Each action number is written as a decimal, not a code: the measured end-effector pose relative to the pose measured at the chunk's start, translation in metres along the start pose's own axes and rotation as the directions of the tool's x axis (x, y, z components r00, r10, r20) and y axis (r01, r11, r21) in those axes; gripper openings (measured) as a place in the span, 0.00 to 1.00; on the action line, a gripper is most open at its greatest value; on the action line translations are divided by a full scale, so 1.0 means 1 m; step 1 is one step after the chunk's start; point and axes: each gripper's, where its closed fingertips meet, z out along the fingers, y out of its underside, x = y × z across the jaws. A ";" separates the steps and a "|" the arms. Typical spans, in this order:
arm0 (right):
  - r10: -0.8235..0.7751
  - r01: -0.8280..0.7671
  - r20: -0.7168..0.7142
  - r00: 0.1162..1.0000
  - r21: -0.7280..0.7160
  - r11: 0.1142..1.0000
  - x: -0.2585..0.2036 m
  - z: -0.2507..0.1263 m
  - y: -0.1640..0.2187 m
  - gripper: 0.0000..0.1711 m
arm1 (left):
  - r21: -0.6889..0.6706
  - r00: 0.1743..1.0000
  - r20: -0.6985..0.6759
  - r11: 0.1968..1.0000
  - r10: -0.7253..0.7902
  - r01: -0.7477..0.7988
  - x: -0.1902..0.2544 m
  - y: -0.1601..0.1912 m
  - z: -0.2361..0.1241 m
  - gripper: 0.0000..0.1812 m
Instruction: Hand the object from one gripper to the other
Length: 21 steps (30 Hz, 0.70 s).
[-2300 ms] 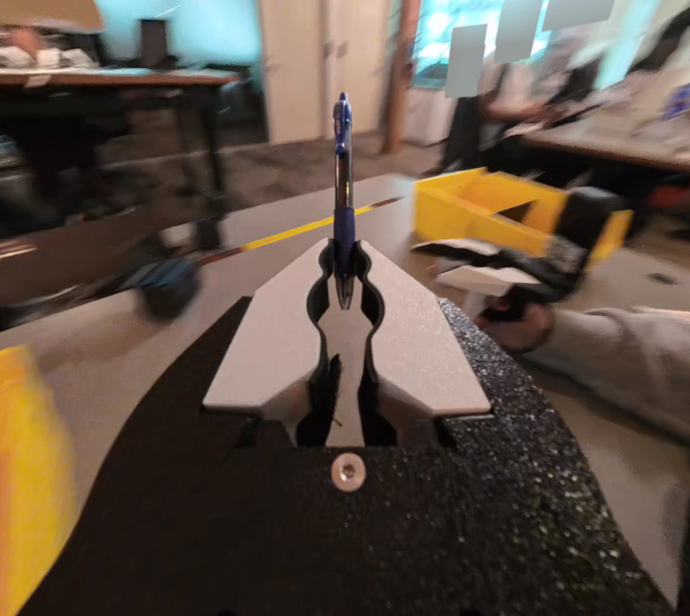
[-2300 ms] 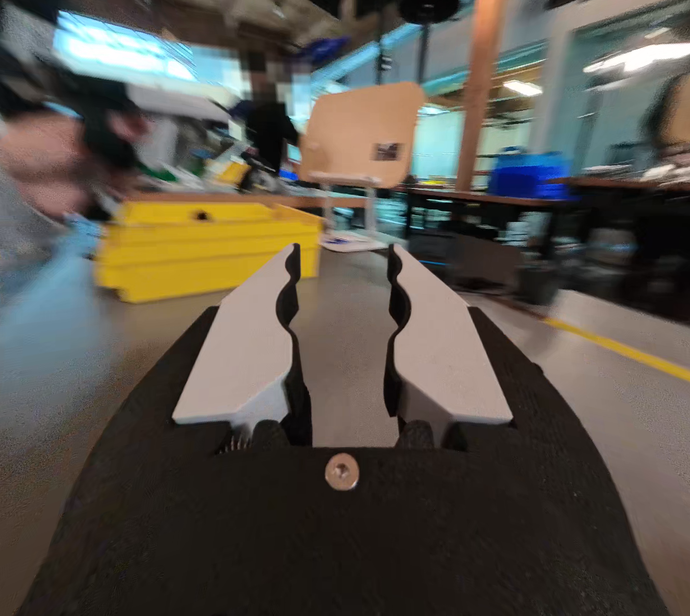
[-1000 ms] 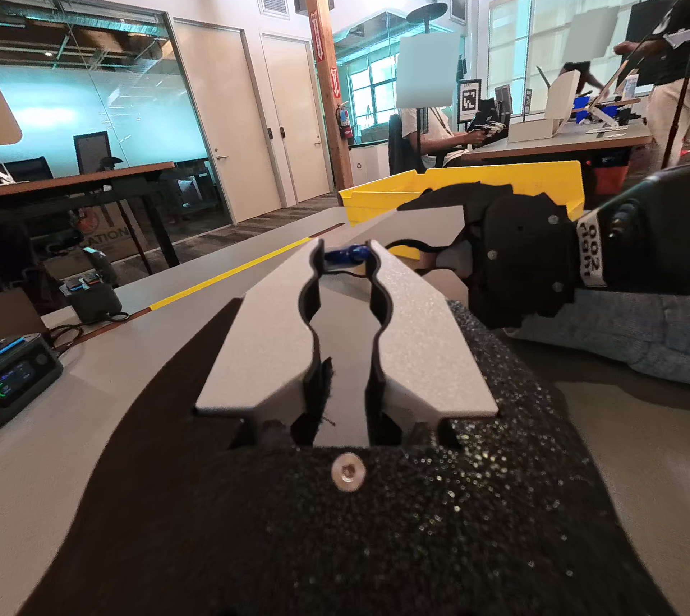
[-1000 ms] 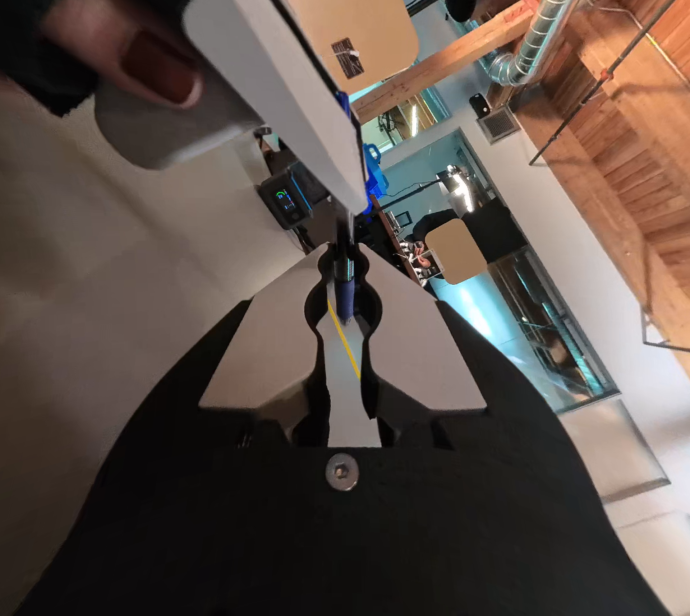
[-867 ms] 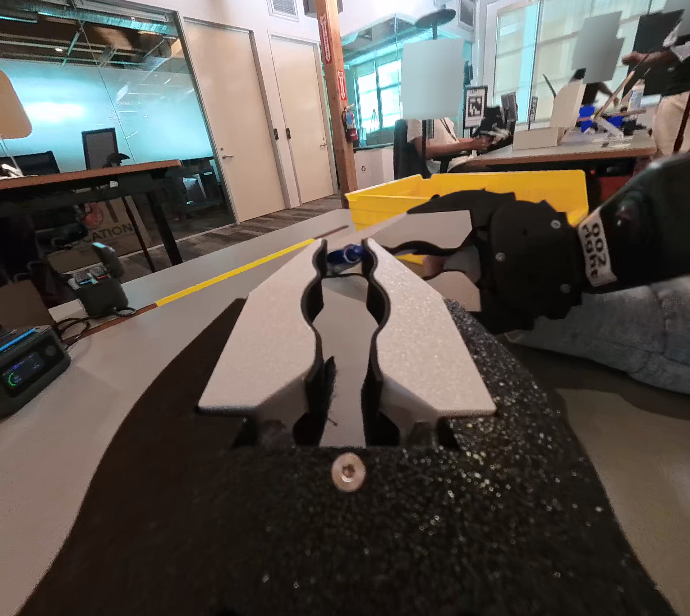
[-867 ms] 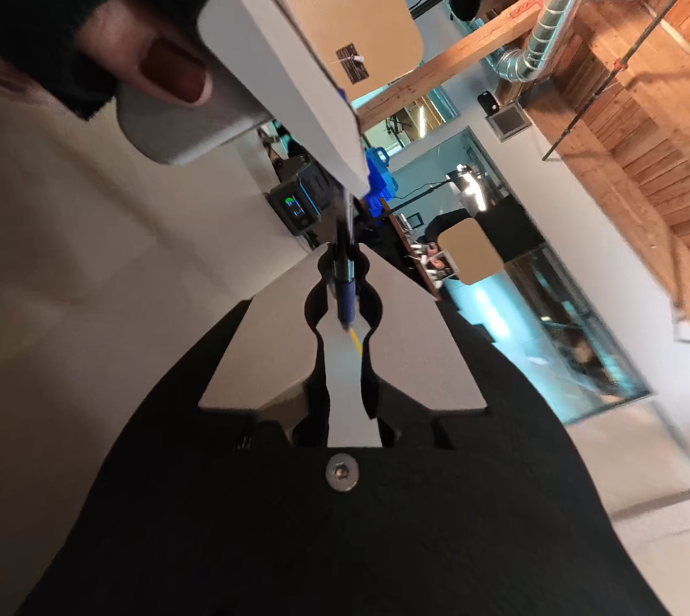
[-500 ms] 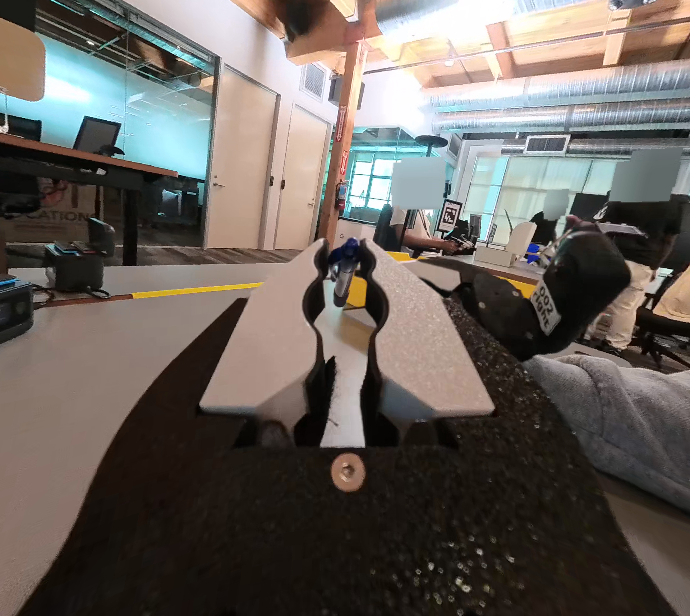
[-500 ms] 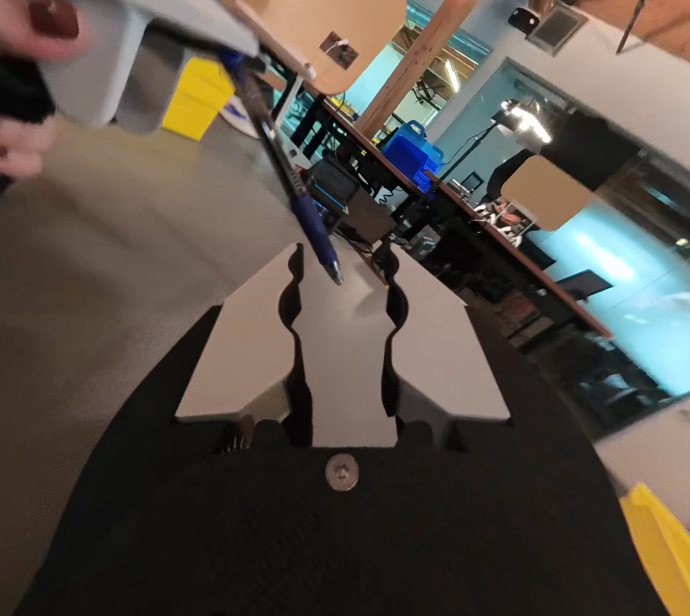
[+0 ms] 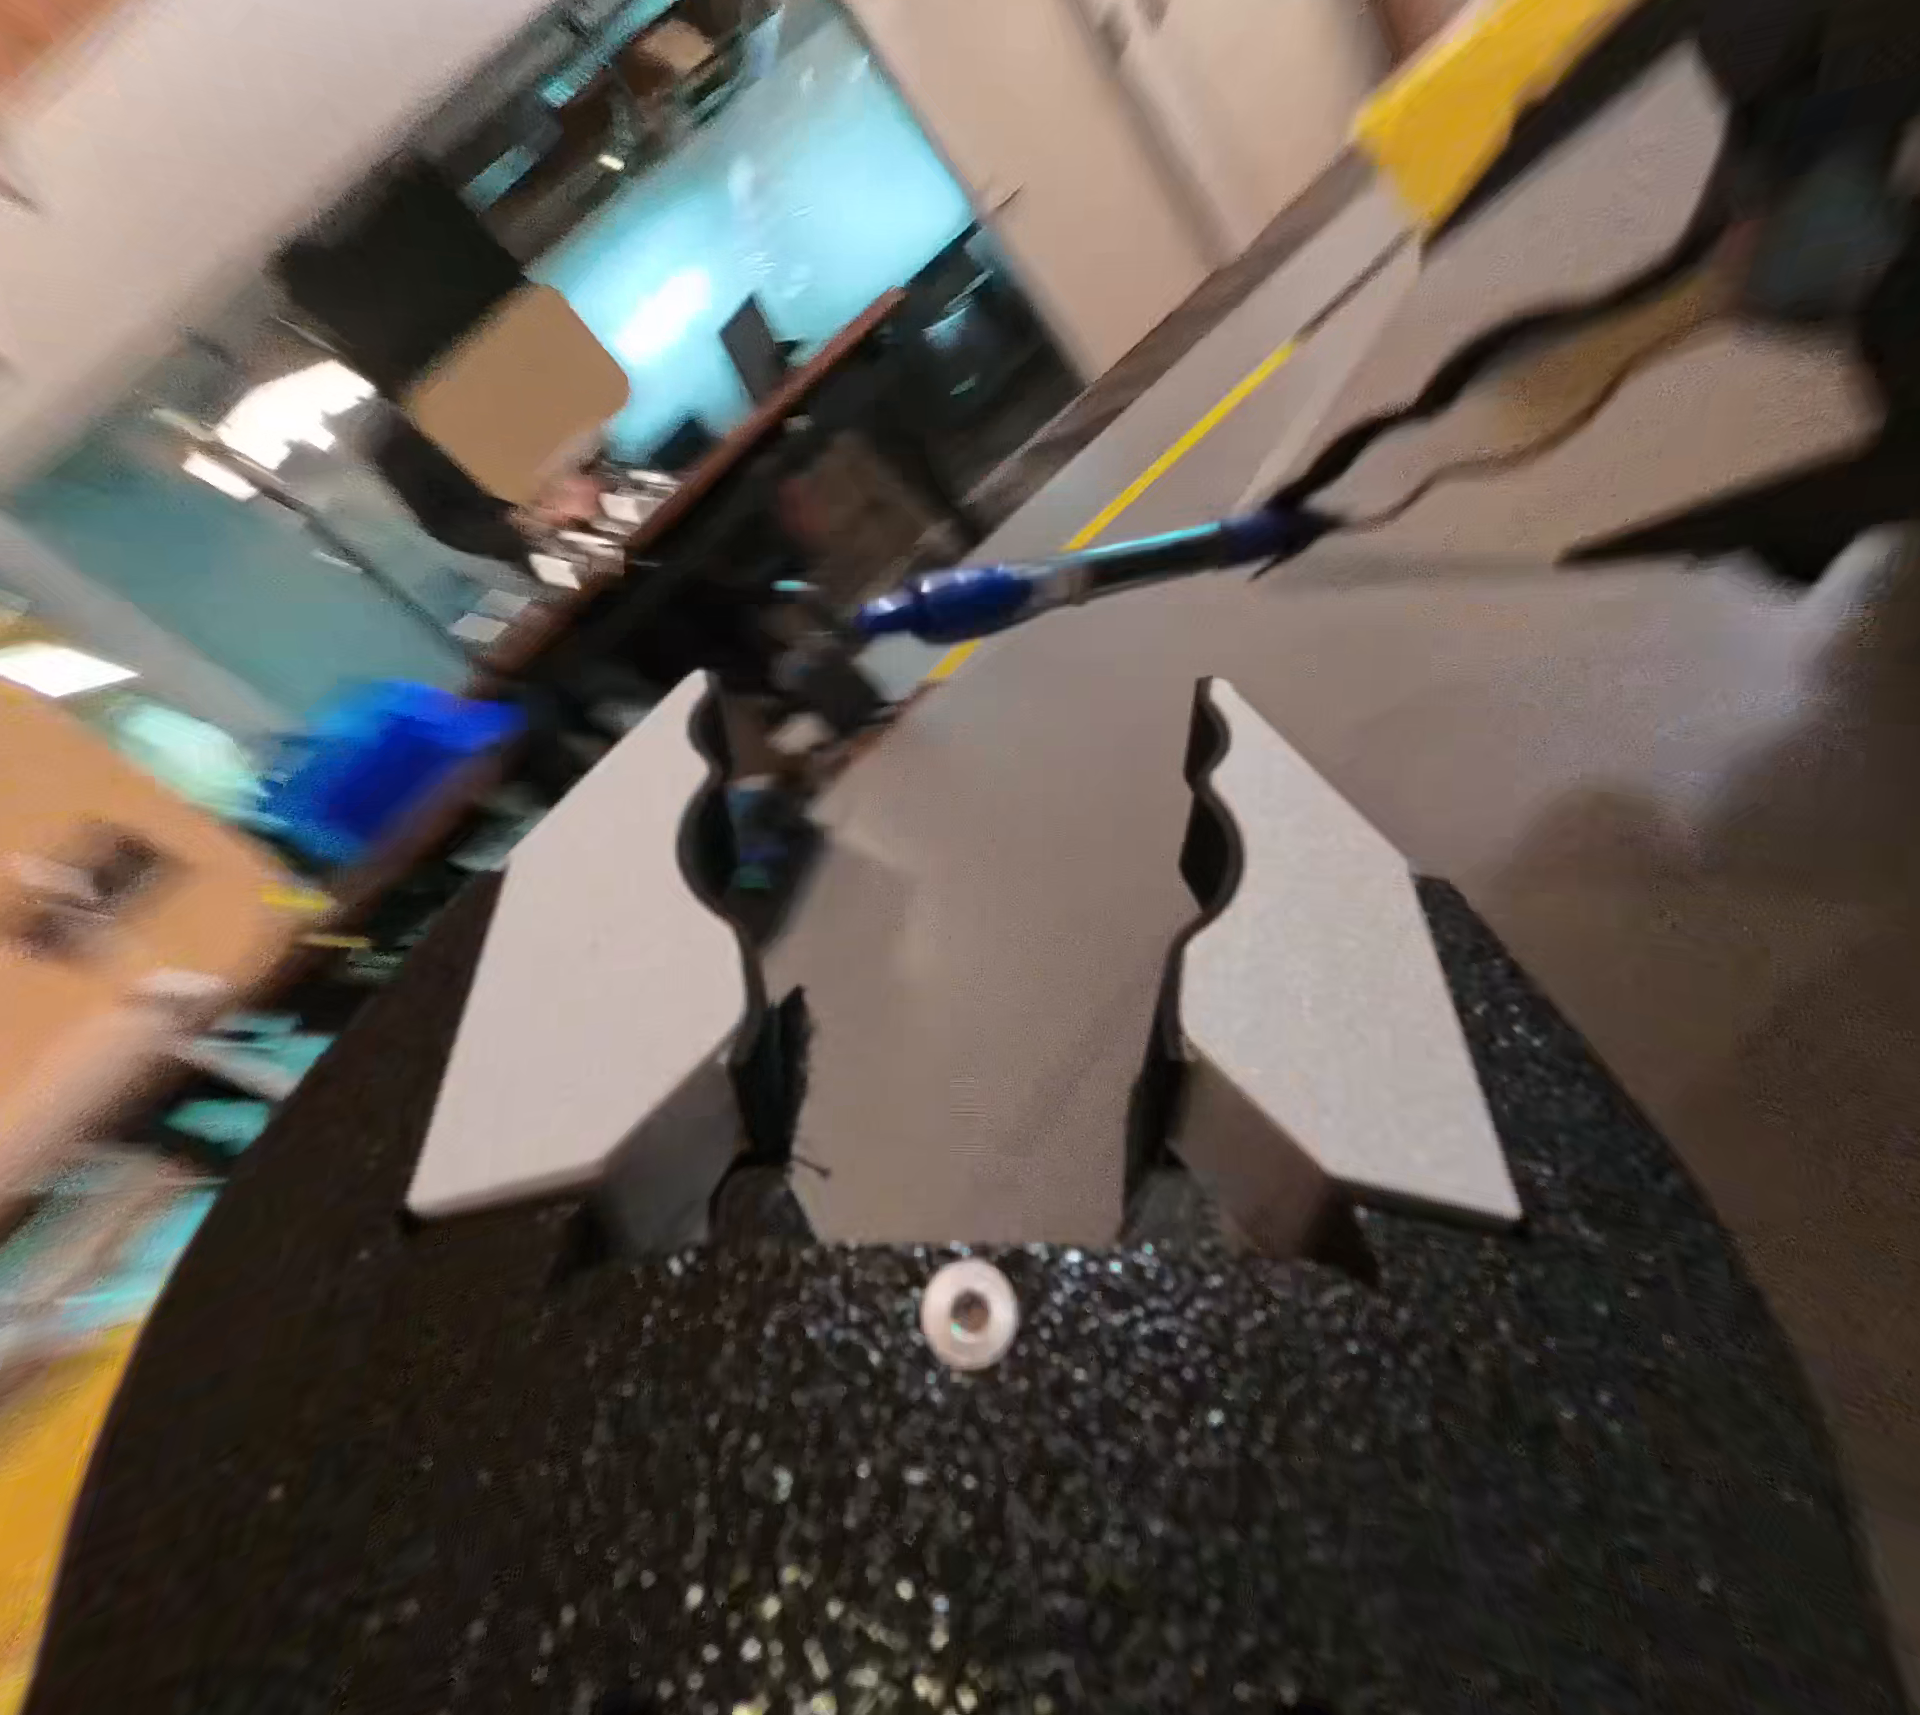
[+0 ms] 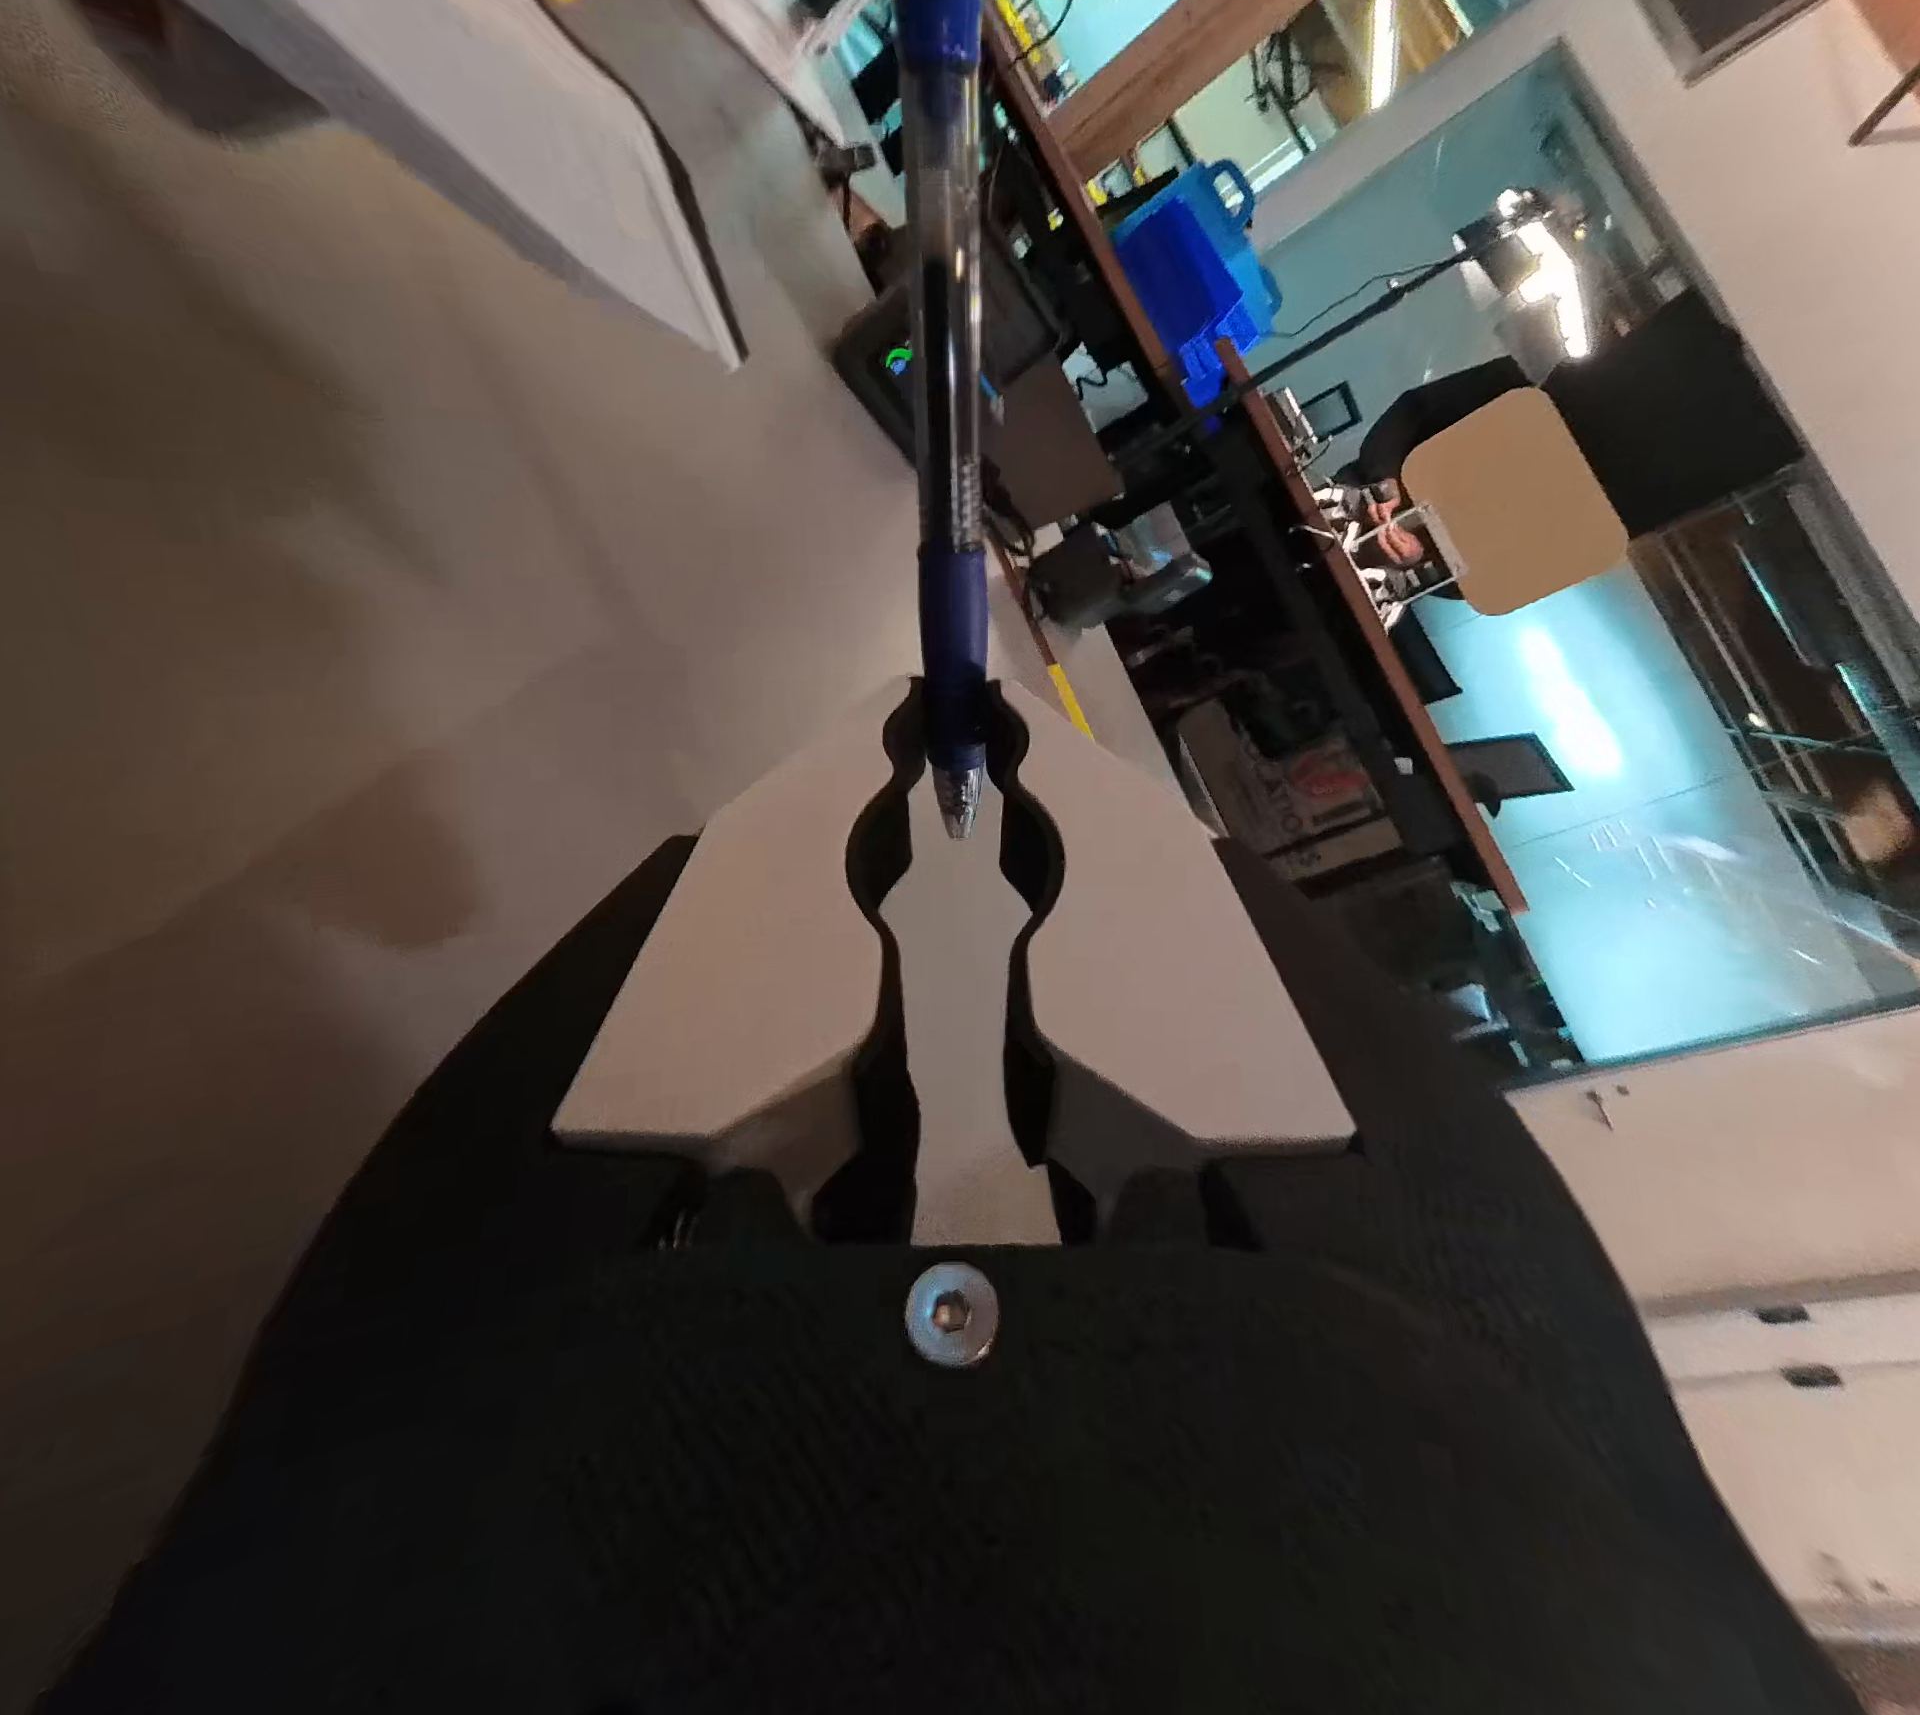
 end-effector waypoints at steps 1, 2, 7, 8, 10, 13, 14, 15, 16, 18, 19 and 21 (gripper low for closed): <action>-0.023 0.024 0.012 1.000 -0.014 1.000 -0.003 0.001 0.003 0.05 | -0.036 0.983 0.045 0.984 0.177 -0.175 0.002 0.000 0.001 0.45; -0.041 0.041 0.024 0.999 -0.025 0.999 -0.005 0.002 0.004 0.05 | -0.066 0.941 0.067 0.943 0.331 -0.327 0.007 -0.001 0.001 0.42; -0.086 0.087 0.055 0.995 -0.031 0.996 -0.013 0.002 0.004 0.05 | -0.162 0.755 0.050 0.751 0.654 -0.640 0.027 0.006 0.009 0.27; -0.092 0.093 0.054 0.994 -0.029 0.995 -0.013 0.002 0.004 0.05 | -0.176 0.759 0.046 0.753 0.649 -0.634 0.027 0.007 0.010 0.25; -0.100 0.101 0.055 0.993 -0.025 0.995 -0.013 0.001 0.003 0.05 | -0.204 0.775 0.047 0.765 0.631 -0.611 0.023 0.011 0.010 0.21; -0.130 0.132 0.063 0.989 -0.020 0.991 -0.017 0.001 0.003 0.06 | -0.251 0.812 -0.004 0.786 0.583 -0.565 0.022 0.024 0.010 0.08; -0.134 0.134 0.040 0.990 -0.008 0.991 -0.015 0.001 0.001 0.06 | -0.268 0.828 -0.021 0.795 0.560 -0.545 0.022 0.029 0.010 0.07; -0.120 0.120 -0.007 0.993 0.017 0.993 -0.008 0.000 -0.004 0.07 | -0.278 0.850 -0.036 0.812 0.525 -0.513 0.023 0.032 0.011 0.06; -0.088 0.091 -0.056 0.995 0.048 0.995 0.001 -0.002 -0.010 0.09 | -0.279 0.880 -0.047 0.839 0.473 -0.467 0.024 0.034 0.011 0.05; -0.007 0.021 -0.132 0.991 0.108 0.994 0.018 -0.009 -0.018 0.17 | -0.264 0.940 -0.036 0.904 0.340 -0.337 0.020 0.034 0.011 0.04; 0.027 -0.003 -0.175 0.984 0.134 0.991 0.028 -0.013 -0.020 0.22 | -0.253 0.966 -0.026 0.934 0.255 -0.254 0.017 0.033 0.010 0.04; 0.054 -0.012 -0.253 0.966 0.167 0.986 0.043 -0.020 -0.022 0.27 | -0.216 0.999 -0.023 0.975 0.042 -0.046 0.011 0.033 0.008 0.04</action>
